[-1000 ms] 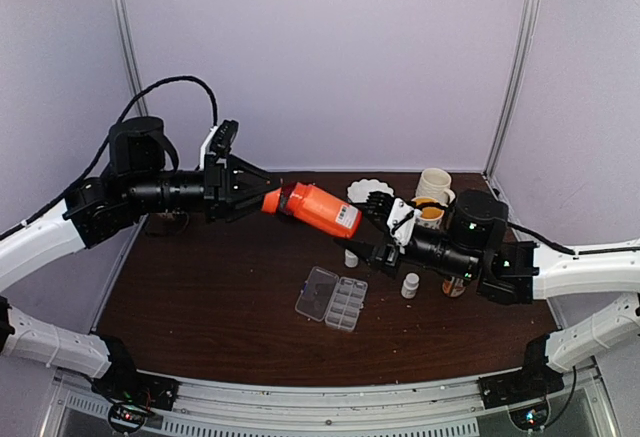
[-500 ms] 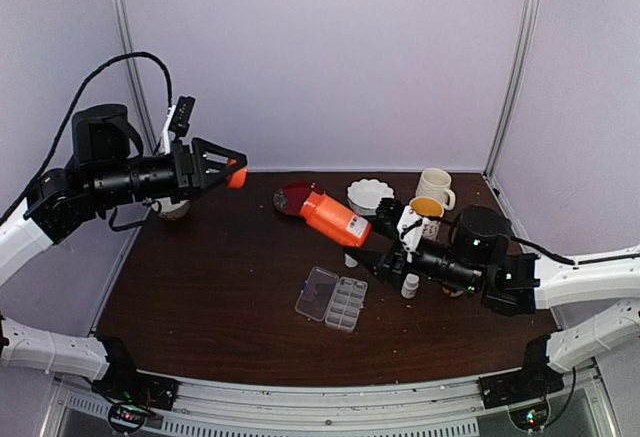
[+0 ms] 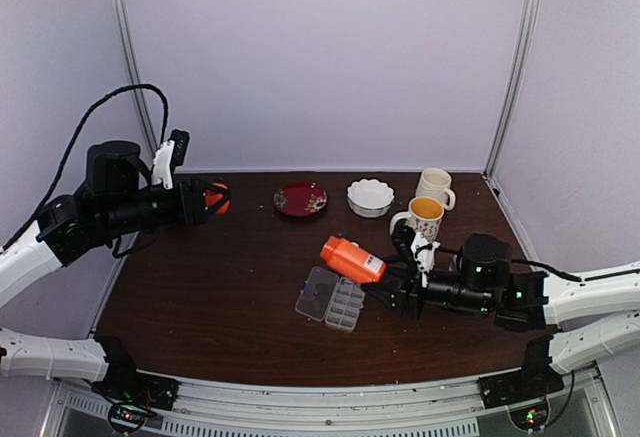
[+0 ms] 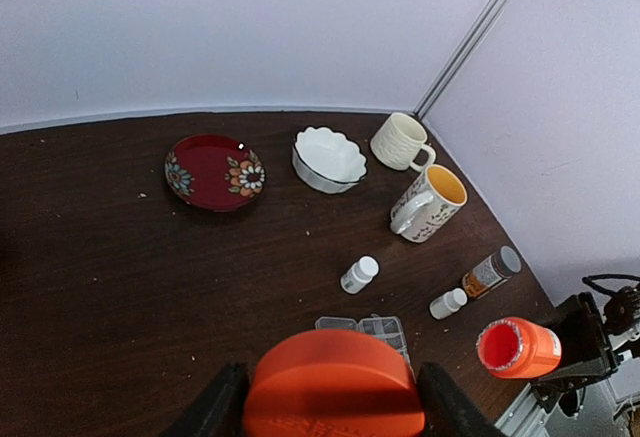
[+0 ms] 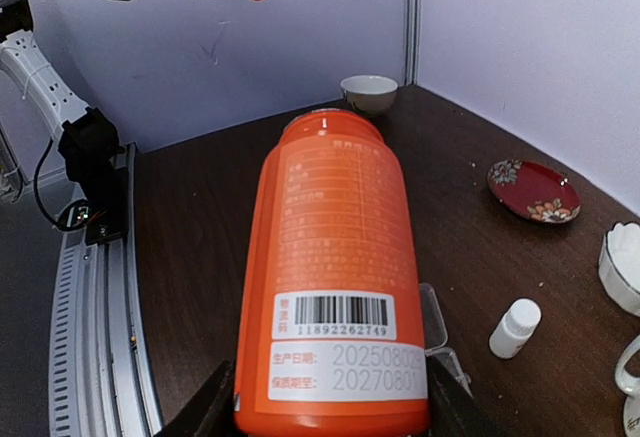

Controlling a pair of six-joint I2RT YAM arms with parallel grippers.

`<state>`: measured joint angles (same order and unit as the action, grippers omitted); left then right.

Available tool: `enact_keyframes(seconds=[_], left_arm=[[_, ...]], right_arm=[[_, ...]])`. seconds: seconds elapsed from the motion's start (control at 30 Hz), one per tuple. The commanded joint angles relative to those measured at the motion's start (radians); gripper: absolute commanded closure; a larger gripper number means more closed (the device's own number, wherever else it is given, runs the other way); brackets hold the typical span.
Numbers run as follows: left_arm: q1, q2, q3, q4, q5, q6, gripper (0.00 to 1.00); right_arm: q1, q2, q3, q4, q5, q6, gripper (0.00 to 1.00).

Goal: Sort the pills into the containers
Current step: Pour the pill into the compartment of the pill container.

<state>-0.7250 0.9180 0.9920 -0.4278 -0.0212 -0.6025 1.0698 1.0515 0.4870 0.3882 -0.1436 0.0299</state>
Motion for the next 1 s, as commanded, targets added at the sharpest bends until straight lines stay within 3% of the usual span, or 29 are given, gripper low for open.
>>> enact_keyframes(seconds=[0.0,0.37,0.63,0.97], left_arm=[[0.006,0.034,-0.037,0.085,0.012,0.061,1.00],[0.006,0.178,-0.131,0.271,0.268,0.091,1.00],[0.006,0.227,-0.132,0.318,0.335,0.101,1.00],[0.004,0.229,-0.152,0.354,0.368,0.104,1.00]], right_arm=[[-0.006,-0.029,-0.093,-0.031,-0.054,0.126,1.00],[-0.016,-0.055,-0.257,0.008,-0.048,0.266,1.00],[-0.022,-0.044,-0.250,-0.071,0.008,0.300,1.00],[-0.022,0.059,-0.192,-0.107,-0.063,0.297,1.00]])
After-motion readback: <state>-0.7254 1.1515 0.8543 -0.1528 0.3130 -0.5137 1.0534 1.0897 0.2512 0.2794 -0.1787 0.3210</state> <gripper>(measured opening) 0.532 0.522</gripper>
